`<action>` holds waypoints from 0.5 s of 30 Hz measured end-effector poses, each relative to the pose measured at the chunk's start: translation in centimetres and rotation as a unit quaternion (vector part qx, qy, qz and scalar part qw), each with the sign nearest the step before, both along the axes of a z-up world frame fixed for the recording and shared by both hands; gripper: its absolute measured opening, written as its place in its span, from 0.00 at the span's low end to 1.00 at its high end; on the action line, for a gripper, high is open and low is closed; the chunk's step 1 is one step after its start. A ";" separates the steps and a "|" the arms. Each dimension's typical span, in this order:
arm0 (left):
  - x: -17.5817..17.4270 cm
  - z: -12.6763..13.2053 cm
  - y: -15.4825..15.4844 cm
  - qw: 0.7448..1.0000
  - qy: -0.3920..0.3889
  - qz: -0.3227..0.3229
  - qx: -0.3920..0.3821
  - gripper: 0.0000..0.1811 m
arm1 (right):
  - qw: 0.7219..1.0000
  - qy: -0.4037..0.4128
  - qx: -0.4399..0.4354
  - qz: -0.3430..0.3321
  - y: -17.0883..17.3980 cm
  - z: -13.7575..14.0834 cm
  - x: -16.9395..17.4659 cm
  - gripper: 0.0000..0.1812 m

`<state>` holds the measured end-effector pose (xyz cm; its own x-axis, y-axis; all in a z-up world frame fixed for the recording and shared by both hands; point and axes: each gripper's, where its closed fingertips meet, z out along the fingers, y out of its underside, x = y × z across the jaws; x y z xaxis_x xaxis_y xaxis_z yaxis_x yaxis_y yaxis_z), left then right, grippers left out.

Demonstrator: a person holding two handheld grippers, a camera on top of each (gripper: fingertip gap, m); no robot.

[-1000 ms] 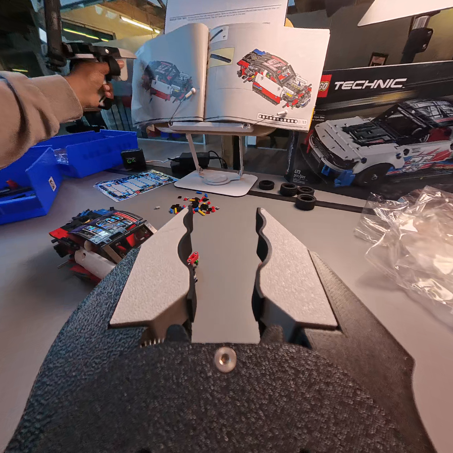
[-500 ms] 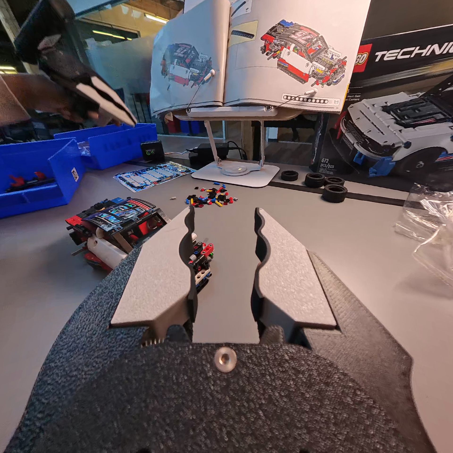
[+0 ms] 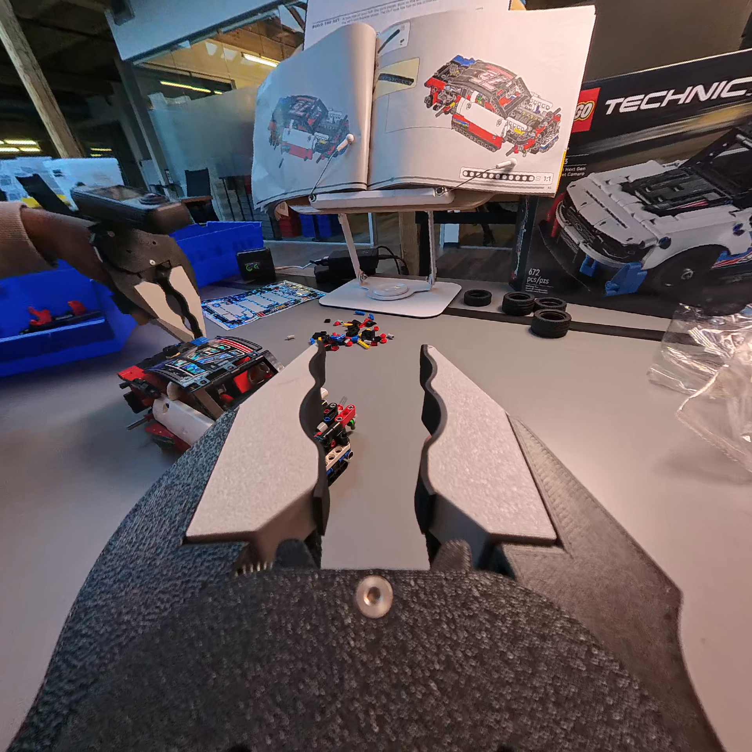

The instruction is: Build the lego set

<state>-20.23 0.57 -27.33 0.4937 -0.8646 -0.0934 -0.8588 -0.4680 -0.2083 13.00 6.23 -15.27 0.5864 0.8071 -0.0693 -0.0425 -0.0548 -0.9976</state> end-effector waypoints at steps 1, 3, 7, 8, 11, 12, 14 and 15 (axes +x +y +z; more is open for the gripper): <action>-0.2 -0.3 0.1 1.000 0.009 0.003 0.000 0.02 | 1.000 0.002 -0.001 0.000 0.0 0.0 0.0 0.24; -0.4 -0.6 0.2 1.000 0.016 0.007 -0.004 0.04 | 1.000 0.002 -0.003 0.001 0.1 0.0 0.0 0.24; -0.3 -0.8 0.5 1.000 0.010 0.014 -0.002 0.06 | 1.000 0.003 -0.006 0.003 0.1 -0.1 0.0 0.24; -0.3 -0.8 0.5 1.000 0.006 0.015 -0.004 0.06 | 1.000 0.004 -0.007 0.003 0.1 -0.1 0.0 0.24; 0.1 -0.8 0.5 0.999 -0.013 0.027 -0.010 0.06 | 1.000 0.005 -0.009 0.004 0.2 -0.1 0.0 0.24; 0.2 -0.8 0.5 0.999 -0.020 0.034 -0.014 0.06 | 1.000 0.005 -0.009 0.004 0.2 -0.1 0.0 0.24; 0.3 -0.8 0.6 0.998 -0.030 0.048 -0.017 0.07 | 1.000 0.005 -0.010 0.004 0.2 -0.2 0.0 0.24; 0.4 -0.8 0.7 0.997 -0.037 0.058 -0.020 0.07 | 1.000 0.005 -0.010 0.004 0.2 -0.2 0.0 0.24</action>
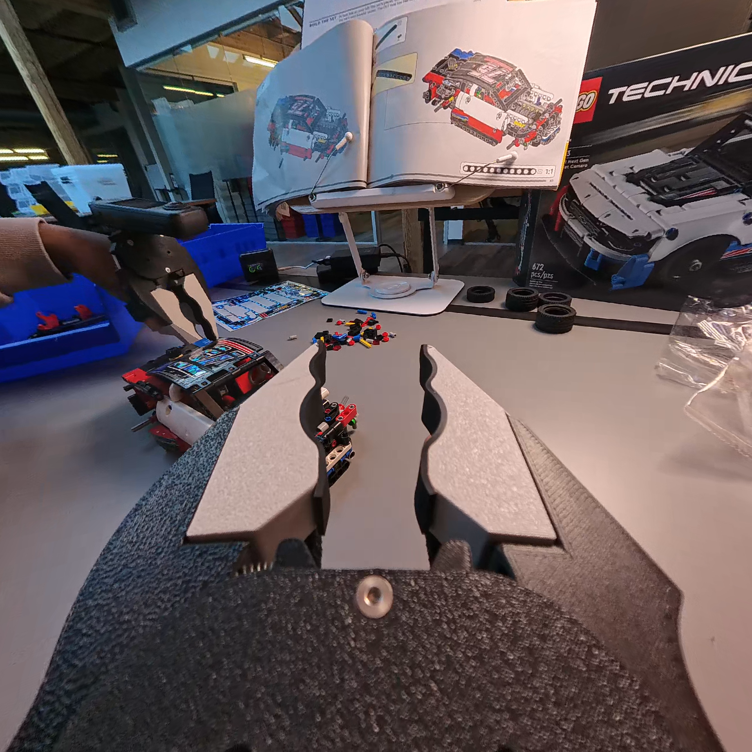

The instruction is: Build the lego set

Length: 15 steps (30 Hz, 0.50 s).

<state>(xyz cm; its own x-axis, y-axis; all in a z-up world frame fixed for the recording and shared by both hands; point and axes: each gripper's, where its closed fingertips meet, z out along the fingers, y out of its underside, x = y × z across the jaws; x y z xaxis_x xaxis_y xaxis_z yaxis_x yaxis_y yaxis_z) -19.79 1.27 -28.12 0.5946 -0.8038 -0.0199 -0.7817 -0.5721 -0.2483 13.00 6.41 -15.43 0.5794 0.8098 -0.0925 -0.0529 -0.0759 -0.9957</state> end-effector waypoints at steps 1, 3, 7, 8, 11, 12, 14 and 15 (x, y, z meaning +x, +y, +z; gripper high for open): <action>0.1 0.0 0.0 1.000 -0.007 0.012 -0.004 0.07 | 1.000 0.000 -0.001 0.000 0.0 0.0 0.0 0.24; 0.2 0.0 0.1 0.999 -0.012 0.033 -0.010 0.06 | 1.000 0.000 -0.002 0.000 0.0 -0.1 0.0 0.24; 0.3 0.0 -0.1 0.999 -0.003 0.043 -0.001 0.04 | 1.000 0.000 -0.004 0.000 0.1 -0.1 0.0 0.24; 0.3 0.0 -0.3 0.999 0.000 0.038 0.000 0.04 | 1.000 0.001 -0.002 0.000 0.0 0.0 0.0 0.24; 0.9 0.9 -1.1 1.000 -0.006 0.023 0.008 0.04 | 1.000 0.001 0.002 0.001 -0.1 0.1 0.0 0.24; 1.1 1.8 -1.3 1.000 -0.011 0.020 0.017 0.04 | 1.000 0.002 0.003 0.000 -0.1 0.2 0.1 0.24; 1.6 4.2 -1.8 0.999 -0.016 0.013 0.038 0.04 | 1.000 0.003 0.005 0.000 -0.2 0.2 0.1 0.24; 2.2 5.6 -2.2 0.998 -0.025 0.009 0.048 0.04 | 1.000 0.003 0.005 0.002 -0.3 0.3 0.1 0.24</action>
<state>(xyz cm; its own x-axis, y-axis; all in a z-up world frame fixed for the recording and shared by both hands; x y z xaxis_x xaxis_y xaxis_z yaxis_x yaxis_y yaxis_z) -17.60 -0.97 -22.53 0.6109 -0.7888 -0.0673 -0.7570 -0.5572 -0.3411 13.07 6.15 -15.17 0.5758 0.8128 -0.0881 -0.0592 -0.0660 -0.9961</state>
